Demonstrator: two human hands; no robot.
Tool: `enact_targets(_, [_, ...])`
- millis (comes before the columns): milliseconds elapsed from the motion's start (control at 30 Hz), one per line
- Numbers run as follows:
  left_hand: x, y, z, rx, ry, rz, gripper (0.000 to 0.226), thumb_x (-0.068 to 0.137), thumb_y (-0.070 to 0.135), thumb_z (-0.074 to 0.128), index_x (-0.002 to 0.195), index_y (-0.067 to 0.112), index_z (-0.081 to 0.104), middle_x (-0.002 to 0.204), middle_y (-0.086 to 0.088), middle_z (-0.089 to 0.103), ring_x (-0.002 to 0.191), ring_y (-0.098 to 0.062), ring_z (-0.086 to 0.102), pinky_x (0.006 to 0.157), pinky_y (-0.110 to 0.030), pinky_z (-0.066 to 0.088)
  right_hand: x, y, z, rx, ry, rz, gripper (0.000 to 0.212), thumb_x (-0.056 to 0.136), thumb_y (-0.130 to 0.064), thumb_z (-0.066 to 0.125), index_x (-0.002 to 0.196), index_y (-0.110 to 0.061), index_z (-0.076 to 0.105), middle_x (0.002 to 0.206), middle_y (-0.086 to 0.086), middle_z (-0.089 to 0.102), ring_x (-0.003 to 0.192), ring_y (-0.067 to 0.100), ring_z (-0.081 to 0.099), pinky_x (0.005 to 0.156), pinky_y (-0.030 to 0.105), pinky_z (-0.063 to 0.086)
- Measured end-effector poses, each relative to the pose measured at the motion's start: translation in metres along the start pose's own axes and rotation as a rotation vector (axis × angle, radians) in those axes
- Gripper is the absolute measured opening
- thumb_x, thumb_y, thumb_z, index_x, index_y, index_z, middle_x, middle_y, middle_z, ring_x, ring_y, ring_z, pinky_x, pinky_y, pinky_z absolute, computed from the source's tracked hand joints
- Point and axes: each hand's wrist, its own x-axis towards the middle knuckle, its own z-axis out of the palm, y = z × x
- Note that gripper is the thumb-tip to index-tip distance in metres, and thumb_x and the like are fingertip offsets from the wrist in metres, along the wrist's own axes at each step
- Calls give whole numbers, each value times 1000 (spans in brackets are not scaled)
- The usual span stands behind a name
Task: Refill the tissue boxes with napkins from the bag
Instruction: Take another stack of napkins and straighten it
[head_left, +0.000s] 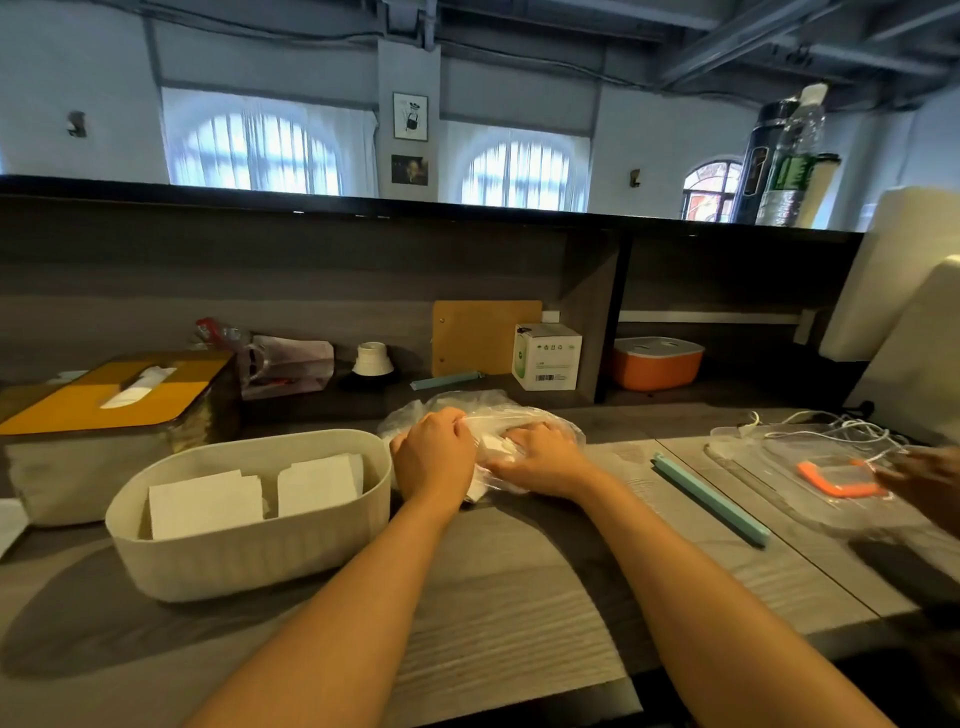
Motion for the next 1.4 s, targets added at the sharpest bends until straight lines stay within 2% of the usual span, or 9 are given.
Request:
enact_targets(233, [7,-7,3,6,-3,-72,39,105,25,32,85,19,65,87,-2,61,90,-21,57,100,-39,39,-9,3,-7,422,24,-48,21,87,-42,69,99,-24,67,94,-2,69,89,15,64,75,29,53])
enact_targets(467, [13,-9,6,56,-21,-107,44,107,26,25,99,11,67,105,-9,64,95,-22,52,86,-31,27,-14,10,-26,971,292,106,19,89,-34,69,100,-19,66,99,5,69,93,24,66,79,39,57])
enact_targets(533, [17,-11,9,84,12,-102,45,107,28,25,102,11,67,108,-10,66,101,-23,55,98,-35,28,-13,16,-30,1130,380,185,21,89,-32,69,103,-19,62,105,5,67,97,24,65,87,44,56])
enact_targets(667, [13,2,10,-39,296,197,38,105,29,34,113,14,68,119,-4,66,123,-23,53,120,-43,13,-15,25,-36,1311,461,272,33,88,-34,70,116,-20,57,109,3,65,101,22,64,90,44,54])
enact_targets(767, [-7,32,3,-395,290,399,35,103,27,36,103,12,68,99,3,66,94,-11,58,92,-20,43,-17,27,-40,1386,474,259,40,86,-37,72,120,-21,58,117,5,66,107,26,64,97,50,51])
enact_targets(867, [-30,52,0,-812,-60,131,43,107,33,37,87,9,66,69,0,64,64,-6,60,63,-20,50,-19,26,-42,1509,464,207,42,83,-40,72,121,-23,61,120,6,67,108,26,64,97,50,51])
enact_targets(967, [-37,57,7,-960,-293,-145,53,102,51,36,108,10,67,93,-6,72,87,-16,69,81,-31,57,-21,25,-44,1645,368,118,46,81,-48,67,122,-29,59,125,7,64,109,25,62,85,40,56])
enact_targets(1133, [-34,52,4,-1235,-579,-200,77,78,72,57,138,26,50,132,0,62,122,-19,59,102,-40,48,-28,13,-42,1881,92,107,46,91,-42,58,131,-17,57,111,12,67,91,23,66,66,32,58])
enact_targets(1400, [-23,43,3,-1304,-369,-439,93,56,72,67,135,25,50,120,-6,66,109,-26,65,99,-52,51,-24,-8,-22,1545,-141,196,42,91,-47,60,126,-23,60,109,8,72,95,23,70,79,41,59])
